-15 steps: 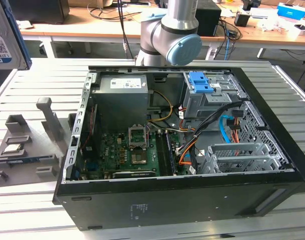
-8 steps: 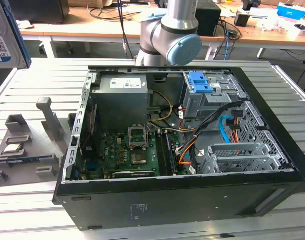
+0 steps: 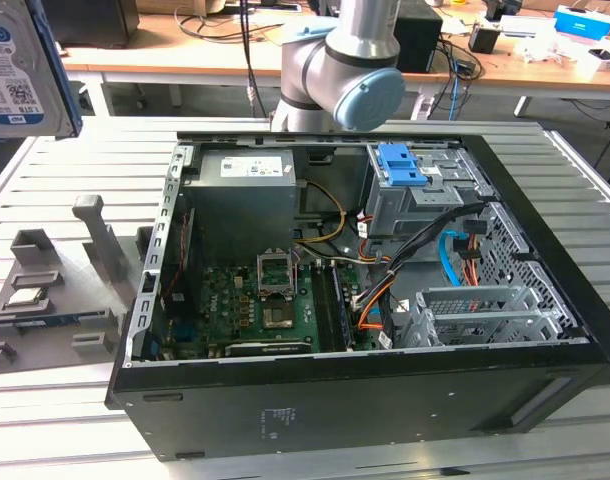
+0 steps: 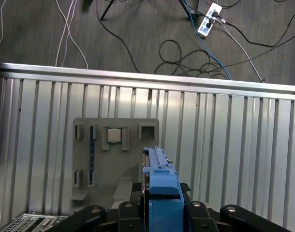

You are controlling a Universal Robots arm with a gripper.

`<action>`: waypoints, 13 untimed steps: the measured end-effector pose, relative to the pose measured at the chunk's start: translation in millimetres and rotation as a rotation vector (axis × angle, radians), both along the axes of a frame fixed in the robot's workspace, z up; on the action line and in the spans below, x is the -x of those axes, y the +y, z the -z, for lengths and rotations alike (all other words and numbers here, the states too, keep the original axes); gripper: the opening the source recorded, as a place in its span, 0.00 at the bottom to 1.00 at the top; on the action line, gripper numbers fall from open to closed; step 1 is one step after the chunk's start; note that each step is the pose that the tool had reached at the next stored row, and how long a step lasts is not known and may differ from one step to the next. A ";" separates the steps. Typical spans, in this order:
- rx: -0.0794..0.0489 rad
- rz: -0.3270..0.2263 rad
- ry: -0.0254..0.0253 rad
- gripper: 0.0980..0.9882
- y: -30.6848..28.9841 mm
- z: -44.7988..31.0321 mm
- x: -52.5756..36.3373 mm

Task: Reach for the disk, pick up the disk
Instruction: 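Pick up the disk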

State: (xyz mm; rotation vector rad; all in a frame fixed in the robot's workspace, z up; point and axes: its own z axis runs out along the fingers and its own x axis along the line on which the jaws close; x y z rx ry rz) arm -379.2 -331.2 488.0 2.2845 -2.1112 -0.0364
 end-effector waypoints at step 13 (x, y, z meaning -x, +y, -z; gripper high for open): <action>0.002 0.000 0.0001 0.30 0.0 0.1 -48.6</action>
